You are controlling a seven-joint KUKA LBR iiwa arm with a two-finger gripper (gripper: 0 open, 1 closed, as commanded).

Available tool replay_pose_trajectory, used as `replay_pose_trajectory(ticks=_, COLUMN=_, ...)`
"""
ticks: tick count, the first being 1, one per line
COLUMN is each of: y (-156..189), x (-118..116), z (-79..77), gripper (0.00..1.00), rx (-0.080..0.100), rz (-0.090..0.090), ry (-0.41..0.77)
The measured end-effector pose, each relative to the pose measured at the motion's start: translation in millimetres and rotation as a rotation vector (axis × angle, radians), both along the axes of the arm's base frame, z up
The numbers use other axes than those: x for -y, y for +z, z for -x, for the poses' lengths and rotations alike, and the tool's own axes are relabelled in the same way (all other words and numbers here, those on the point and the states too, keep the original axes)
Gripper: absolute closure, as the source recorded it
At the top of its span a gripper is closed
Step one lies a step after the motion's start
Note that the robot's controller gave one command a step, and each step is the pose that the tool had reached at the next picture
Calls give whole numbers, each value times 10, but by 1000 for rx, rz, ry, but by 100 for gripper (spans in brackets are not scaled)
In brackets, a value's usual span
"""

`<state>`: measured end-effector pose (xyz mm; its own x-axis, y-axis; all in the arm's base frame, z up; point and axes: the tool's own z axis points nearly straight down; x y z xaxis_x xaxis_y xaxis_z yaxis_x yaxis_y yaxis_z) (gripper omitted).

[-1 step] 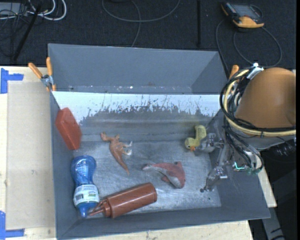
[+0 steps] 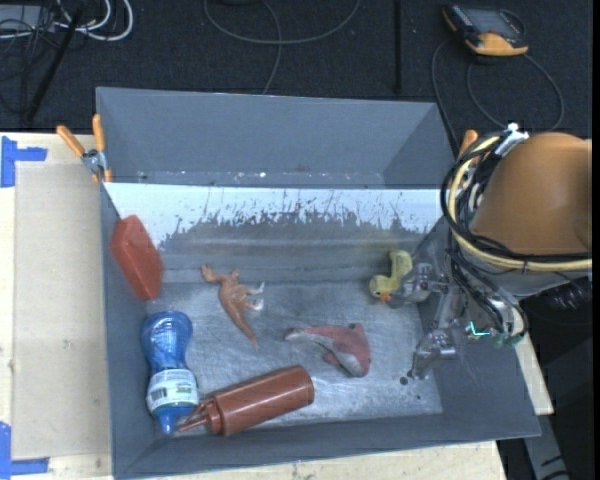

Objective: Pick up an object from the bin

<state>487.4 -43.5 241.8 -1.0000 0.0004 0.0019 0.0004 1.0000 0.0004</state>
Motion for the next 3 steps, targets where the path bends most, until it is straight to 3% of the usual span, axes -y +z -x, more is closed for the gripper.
replay_pose_trajectory(ticks=1, y=-383, x=-51, z=-92, gripper=0, rx=10, rz=1, ry=8)
replay_pose_trajectory(ticks=2, y=-1083, x=10, z=-135, gripper=0, rx=5, rz=0, ry=-4)
replay_pose_trajectory(ticks=3, y=-1493, x=-145, z=-188, gripper=0, rx=4, rz=2, ry=61)
